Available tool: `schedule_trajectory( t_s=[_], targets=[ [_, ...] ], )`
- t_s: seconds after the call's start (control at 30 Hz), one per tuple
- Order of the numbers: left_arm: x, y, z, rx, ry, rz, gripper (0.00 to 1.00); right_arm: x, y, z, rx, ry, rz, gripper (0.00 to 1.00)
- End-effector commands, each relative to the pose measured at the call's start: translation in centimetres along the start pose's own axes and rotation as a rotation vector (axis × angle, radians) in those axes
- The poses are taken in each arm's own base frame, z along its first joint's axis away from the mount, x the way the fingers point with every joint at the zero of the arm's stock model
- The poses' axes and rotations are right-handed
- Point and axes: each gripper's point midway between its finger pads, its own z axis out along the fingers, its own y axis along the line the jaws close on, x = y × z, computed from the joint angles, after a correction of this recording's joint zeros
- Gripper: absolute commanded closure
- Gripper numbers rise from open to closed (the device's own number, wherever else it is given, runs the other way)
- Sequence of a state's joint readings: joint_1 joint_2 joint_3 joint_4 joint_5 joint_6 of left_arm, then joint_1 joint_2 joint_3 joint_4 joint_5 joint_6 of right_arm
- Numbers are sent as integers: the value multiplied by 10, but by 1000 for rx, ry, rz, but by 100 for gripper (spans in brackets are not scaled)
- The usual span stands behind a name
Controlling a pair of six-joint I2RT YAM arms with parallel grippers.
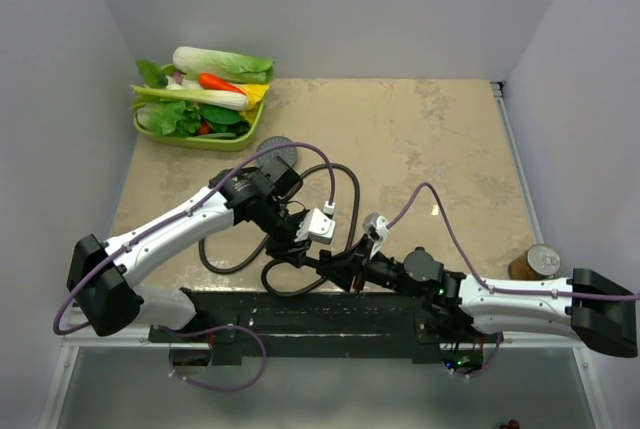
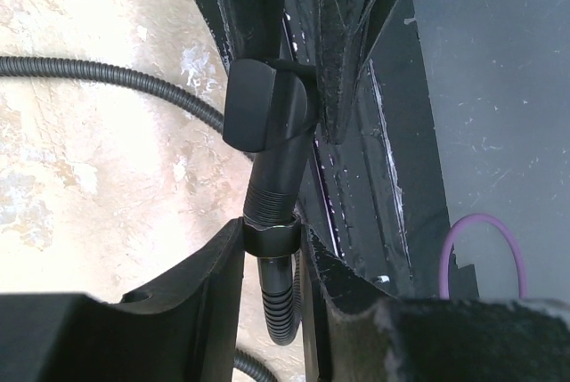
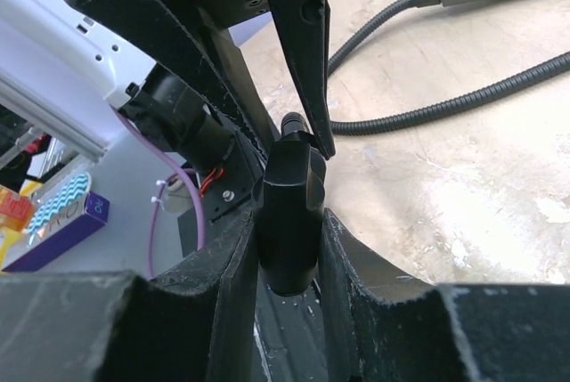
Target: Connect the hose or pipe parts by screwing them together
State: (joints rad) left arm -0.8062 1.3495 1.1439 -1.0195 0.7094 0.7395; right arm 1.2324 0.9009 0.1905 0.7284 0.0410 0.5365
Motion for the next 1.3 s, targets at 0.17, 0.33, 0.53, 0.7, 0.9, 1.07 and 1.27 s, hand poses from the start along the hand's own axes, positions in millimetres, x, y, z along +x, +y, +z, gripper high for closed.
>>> schedule_trajectory(
  t_s=[0.17, 0.33, 0.53, 0.7, 0.9, 1.07, 1.27],
  targets=[
    [-73, -9, -20, 16, -245, 171, 100, 1, -9, -1, 48, -29, 69, 100],
    [-78, -11, -26, 12, -253, 177, 100, -3, -18, -9, 77, -66, 109, 100],
    [-77, -22, -28, 33, -228, 198, 100, -9, -17, -10, 72, -76, 111, 100],
    [-70, -31, -28, 50, -190, 205, 100, -28, -11, -14, 42, -131, 98, 100],
    [-45, -34, -15, 25, -192, 189, 100, -53, 19, -37, -82, -167, -15, 100],
    [-55, -33, -18, 30, -230, 162, 100, -51, 35, -50, -139, -95, -66, 100],
    [-82, -33, -35, -19, -319, 177, 100, -56, 49, -48, -186, -52, -105, 100]
  ],
)
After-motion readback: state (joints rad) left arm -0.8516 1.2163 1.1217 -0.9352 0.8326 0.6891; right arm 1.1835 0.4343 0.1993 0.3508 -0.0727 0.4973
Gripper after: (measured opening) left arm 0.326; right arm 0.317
